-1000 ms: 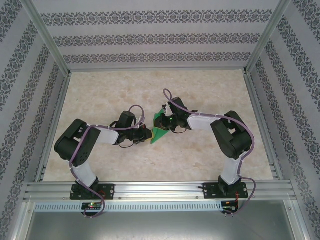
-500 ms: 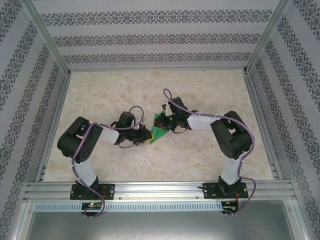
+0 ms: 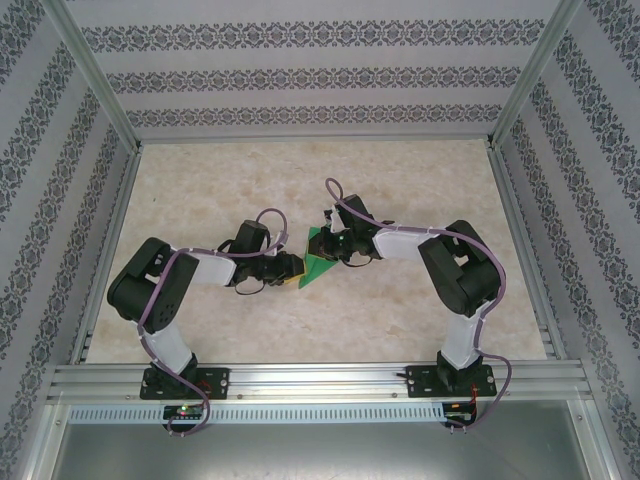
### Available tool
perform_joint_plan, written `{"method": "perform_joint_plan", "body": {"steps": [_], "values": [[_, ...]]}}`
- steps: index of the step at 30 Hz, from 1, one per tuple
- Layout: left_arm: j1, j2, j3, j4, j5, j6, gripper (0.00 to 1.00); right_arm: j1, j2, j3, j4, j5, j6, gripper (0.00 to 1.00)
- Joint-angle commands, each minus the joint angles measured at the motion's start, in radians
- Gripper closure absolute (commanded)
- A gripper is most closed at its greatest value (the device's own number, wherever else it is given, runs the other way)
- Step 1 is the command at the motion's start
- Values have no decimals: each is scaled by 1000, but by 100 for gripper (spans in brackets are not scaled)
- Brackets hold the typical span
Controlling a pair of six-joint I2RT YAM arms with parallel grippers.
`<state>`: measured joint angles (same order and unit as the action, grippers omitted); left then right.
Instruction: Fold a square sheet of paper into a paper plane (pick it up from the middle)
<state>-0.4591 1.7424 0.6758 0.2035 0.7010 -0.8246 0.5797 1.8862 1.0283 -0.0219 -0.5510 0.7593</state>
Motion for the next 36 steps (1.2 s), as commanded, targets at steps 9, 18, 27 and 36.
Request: {"method": "perform_joint_plan", "body": {"steps": [9, 18, 27, 36], "values": [[-74, -121, 73, -277, -213, 233, 61, -11, -12, 19, 39, 10, 11, 86], [-157, -108, 140, -388, -347, 320, 62, -12, -15, 13, 43, 8, 12, 86], [-225, -75, 171, -406, -488, 341, 62, -14, -19, 9, 40, 6, 8, 86], [-251, -55, 169, -391, -566, 354, 64, -15, -18, 9, 42, 5, 9, 86]]}}
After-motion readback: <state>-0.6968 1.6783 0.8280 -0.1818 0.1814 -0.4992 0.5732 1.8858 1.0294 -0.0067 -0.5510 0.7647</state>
